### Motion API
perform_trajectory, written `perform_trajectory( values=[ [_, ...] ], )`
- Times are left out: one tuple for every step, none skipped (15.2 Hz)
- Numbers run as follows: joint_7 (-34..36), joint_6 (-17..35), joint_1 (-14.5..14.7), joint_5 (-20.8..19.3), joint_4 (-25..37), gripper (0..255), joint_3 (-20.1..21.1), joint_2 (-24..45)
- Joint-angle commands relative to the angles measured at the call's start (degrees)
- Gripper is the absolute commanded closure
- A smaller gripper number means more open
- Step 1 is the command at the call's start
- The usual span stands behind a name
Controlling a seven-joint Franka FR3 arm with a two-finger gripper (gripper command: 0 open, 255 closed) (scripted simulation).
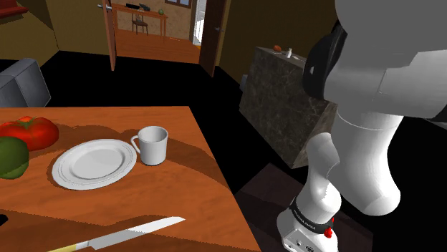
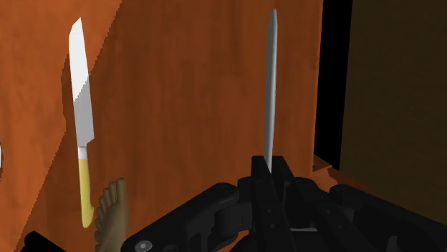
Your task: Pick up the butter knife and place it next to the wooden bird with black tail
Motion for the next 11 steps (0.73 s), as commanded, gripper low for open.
perform_trajectory(
  values=[
    [0.64, 1.06, 0.43, -0.28, -0.51, 255, -0.01, 0.64],
    [0.63, 1.97, 0.18, -0.15, -1.67, 255, -0.01, 0.4],
    [0.61, 2.87, -0.06, -0.04, -2.78, 255, -0.01, 0.17],
    [0.6, 3.75, -0.28, 0.06, -3.85, 255, -0.01, -0.02],
    [0.59, 4.62, -0.48, 0.15, -4.89, 255, -0.02, -0.2],
    [0.59, 5.47, -0.67, 0.22, -5.9, 255, -0.03, -0.35],
    [0.58, 6.32, -0.84, 0.28, -6.87, 255, -0.04, -0.49],
    [0.59, 7.15, -1.01, 0.33, -7.81, 255, -0.06, -0.6],
    [0.59, 7.97, -1.16, 0.37, -8.73, 255, -0.07, -0.69],
    [0.6, 8.77, -1.3, 0.4, -9.62, 255, -0.09, -0.77],
    [0.61, 9.57, -1.42, 0.42, -10.48, 255, -0.11, -0.83]
  ],
)
